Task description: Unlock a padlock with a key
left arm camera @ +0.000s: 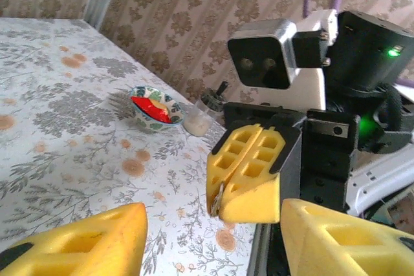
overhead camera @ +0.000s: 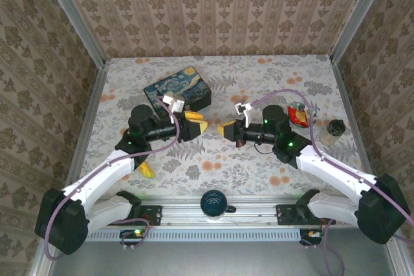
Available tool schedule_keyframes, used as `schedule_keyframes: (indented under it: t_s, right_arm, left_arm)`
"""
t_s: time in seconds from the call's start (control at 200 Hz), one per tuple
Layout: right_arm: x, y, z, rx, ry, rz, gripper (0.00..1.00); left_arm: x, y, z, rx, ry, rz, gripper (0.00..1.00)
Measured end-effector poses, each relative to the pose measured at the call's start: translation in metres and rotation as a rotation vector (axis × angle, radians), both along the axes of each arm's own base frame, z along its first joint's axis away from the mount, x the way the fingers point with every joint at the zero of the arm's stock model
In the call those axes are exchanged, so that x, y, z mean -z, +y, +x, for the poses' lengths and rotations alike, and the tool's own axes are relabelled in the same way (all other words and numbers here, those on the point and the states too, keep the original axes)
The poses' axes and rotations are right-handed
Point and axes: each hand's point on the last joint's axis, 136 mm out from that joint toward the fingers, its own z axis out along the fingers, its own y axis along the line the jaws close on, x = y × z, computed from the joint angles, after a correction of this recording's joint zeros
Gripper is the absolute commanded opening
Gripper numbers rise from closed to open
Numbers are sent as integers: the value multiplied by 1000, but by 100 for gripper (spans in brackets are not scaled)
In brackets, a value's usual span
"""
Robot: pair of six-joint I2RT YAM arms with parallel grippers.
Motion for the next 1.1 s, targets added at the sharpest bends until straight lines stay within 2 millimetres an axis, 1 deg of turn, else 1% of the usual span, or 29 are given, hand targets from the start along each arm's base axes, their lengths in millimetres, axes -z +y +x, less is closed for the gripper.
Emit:
schedule_keyframes:
  t_s: [0.06, 0.17, 0.345, 0.415, 0.515, 0.57, 0.67, 0.735, 0.8, 0.82, 0.86, 0.895, 0.975, 1.1]
  right_arm:
    - [-1, -3, 3, 33, 3, 0, 0]
    - [-1, -8, 9, 85, 22, 1, 0]
    - [7, -14, 12, 130, 127, -25, 0]
    - [3, -14, 13, 139, 168, -33, 0]
    - [-10, -16, 15, 147, 213, -36, 0]
    - [-16, -18, 15, 150, 244, -31, 0]
    - [-19, -25, 19, 152, 330, -5, 0]
    - [-12, -30, 23, 155, 413, 18, 0]
    - [-2, -35, 27, 159, 510, 34, 0]
    - [1, -37, 27, 161, 541, 40, 0]
    - [7, -39, 28, 160, 596, 50, 0]
    - [10, -40, 28, 158, 634, 56, 0]
    - [15, -41, 22, 137, 710, 67, 0]
    - [12, -35, 16, 90, 793, 83, 0]
  left_arm:
    - [0, 3, 6, -44, 14, 19, 60]
    - [0, 8, 14, -108, 8, 46, 65]
    - [0, 14, 19, -164, -44, 67, 77]
    - [-1, 18, 20, -180, -84, 78, 79]
    - [-7, 23, 20, -211, -163, 95, 86]
    - [-10, 26, 20, -224, -209, 100, 87]
    - [-9, 29, 17, -226, -320, 117, 87]
    - [-1, 29, 14, -220, -387, 133, 89]
    - [9, 26, 8, -206, -466, 158, 91]
    - [12, 25, 6, -200, -491, 167, 95]
    - [17, 23, 1, -189, -546, 181, 98]
    - [20, 21, -3, -177, -599, 193, 100]
    - [24, 15, -11, -149, -726, 215, 100]
    - [26, 6, -21, -107, -897, 240, 100]
